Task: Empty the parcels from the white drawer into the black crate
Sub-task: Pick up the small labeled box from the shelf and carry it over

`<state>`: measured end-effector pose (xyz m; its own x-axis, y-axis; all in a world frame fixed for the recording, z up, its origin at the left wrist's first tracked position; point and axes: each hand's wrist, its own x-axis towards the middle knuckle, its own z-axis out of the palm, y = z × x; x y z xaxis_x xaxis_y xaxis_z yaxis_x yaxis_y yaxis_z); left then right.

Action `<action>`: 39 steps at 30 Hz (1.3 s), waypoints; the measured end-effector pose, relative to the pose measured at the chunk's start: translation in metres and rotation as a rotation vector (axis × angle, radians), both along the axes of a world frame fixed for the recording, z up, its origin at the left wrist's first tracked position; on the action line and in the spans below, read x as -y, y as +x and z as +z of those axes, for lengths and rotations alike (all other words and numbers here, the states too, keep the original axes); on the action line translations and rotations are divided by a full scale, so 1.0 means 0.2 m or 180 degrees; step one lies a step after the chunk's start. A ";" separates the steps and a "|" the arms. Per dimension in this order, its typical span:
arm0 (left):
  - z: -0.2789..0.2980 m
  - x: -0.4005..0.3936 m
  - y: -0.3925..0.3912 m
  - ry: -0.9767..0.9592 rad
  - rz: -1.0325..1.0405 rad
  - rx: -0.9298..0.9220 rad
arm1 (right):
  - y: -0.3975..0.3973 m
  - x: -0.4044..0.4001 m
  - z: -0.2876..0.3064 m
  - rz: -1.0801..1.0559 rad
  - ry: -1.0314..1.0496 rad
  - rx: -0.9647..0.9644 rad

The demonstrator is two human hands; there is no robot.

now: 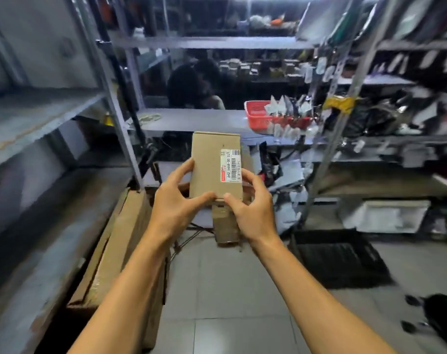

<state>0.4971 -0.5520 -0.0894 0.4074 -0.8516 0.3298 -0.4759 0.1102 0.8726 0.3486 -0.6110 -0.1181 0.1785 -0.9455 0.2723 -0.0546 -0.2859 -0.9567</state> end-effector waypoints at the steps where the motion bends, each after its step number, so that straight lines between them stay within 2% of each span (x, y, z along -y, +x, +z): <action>1: -0.02 0.04 -0.05 0.0040 -0.0180 0.0009 | -0.07 0.00 -0.02 -0.0176 0.0026 0.0001; 5: -0.10 0.16 -0.34 0.0165 -0.0868 -0.0141 | -0.41 -0.05 -0.07 -0.0771 0.0181 -0.0028; 11: -0.19 0.25 -0.99 0.0241 -0.1873 -0.0136 | -1.03 -0.24 -0.12 -0.1829 0.0249 -0.0110; 16: -0.23 0.18 -1.61 0.0384 -0.2706 -0.0056 | -1.56 -0.54 -0.17 -0.2642 0.0312 0.0016; 21: -0.24 -0.01 -2.20 0.0367 -0.3377 0.0300 | -2.05 -0.86 -0.22 -0.3441 0.0260 -0.0084; 30: -0.25 -0.22 -2.84 0.0392 -0.3867 0.0447 | -2.61 -1.15 -0.27 -0.3986 0.0125 -0.0008; 39: -0.35 -0.06 -3.28 0.0509 -0.3936 0.0408 | -3.03 -1.03 -0.35 -0.4028 0.0217 0.0015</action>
